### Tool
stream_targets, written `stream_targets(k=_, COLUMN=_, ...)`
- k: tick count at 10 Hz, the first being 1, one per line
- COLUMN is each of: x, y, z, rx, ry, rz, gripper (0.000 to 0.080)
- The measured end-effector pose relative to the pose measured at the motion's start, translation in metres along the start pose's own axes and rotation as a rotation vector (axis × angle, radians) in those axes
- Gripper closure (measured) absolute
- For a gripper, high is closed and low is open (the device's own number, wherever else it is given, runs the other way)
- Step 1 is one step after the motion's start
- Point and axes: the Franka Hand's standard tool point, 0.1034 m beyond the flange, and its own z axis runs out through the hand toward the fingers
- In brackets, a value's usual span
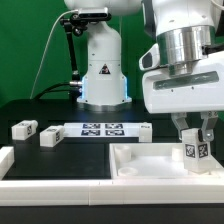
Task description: Assemble one leg
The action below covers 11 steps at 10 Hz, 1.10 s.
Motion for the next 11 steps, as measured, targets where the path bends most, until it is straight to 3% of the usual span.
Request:
stream_targets(k=1, x=-0.001, y=0.0, z=0.0, rx=-0.007, ry=-0.005, rz=-0.04, gripper=0.033)
stream_targets(k=2, x=-0.006, y=0.0, z=0.001, rx=-0.033, ry=-0.031, rz=-0.069, gripper=0.0213)
stream_targets(k=3, x=-0.007, y=-0.003, z=0.003, rx=-0.038, ry=-0.03, rz=-0.228, gripper=0.0213)
stream_targets(k=4, x=-0.012, y=-0.004, z=0.007, rx=-0.062, ry=-0.033, rz=-0.358, gripper=0.0163)
stream_targets(k=6, x=-0.018, y=-0.01, z=0.007, rx=-0.095, ry=-0.041, rz=-0.58, gripper=0.0154)
stream_targets(k=11, x=-0.006, y=-0.008, z=0.004, rx=-0.099, ry=-0.058, rz=-0.983, gripper=0.0151)
